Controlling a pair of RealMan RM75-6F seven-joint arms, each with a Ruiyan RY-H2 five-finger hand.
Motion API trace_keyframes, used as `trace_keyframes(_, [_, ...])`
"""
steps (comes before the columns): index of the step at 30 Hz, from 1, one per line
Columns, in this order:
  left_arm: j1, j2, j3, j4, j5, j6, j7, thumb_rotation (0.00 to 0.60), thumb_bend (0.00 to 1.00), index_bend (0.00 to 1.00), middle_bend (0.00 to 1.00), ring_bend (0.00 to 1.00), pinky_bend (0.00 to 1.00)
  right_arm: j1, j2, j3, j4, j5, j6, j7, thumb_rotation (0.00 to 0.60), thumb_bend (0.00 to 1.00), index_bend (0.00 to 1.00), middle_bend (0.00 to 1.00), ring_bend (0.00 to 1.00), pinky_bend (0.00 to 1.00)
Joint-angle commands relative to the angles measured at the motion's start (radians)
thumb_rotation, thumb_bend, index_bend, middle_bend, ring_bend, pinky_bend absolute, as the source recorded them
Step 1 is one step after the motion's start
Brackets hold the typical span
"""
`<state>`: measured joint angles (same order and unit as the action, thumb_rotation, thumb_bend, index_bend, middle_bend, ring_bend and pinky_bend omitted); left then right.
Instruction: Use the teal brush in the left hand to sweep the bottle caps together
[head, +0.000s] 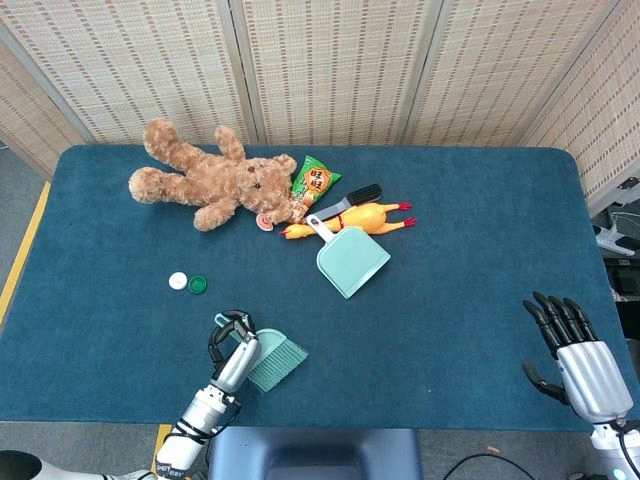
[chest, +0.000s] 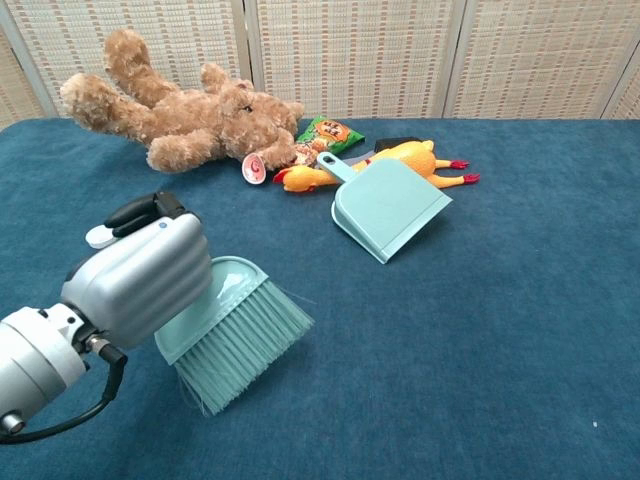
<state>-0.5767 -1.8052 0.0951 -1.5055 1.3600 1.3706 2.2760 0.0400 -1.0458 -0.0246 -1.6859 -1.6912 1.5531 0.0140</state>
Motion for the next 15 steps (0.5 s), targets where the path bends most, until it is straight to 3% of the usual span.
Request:
trace_keyframes(1, [0.002,-0.014,0.017,0.053,0.028,-0.008,-0.006,0.6,0.55,0.87,1.0,0.74,0.83,-0.002,0.002,0.0,0.0,-0.002,0.004,0.003,0.6,0.23,0.0,0.0,0.0,0.0])
trace_keyframes(15, [0.032,-0.06,-0.007,0.262,0.038,-0.002,0.058,0.6,0.55,0.87,1.0,0.75,0.83,-0.006,0.004,0.001,0.0,-0.003,0.01,0.001,0.6,0.23,0.0,0.0,0.0,0.0])
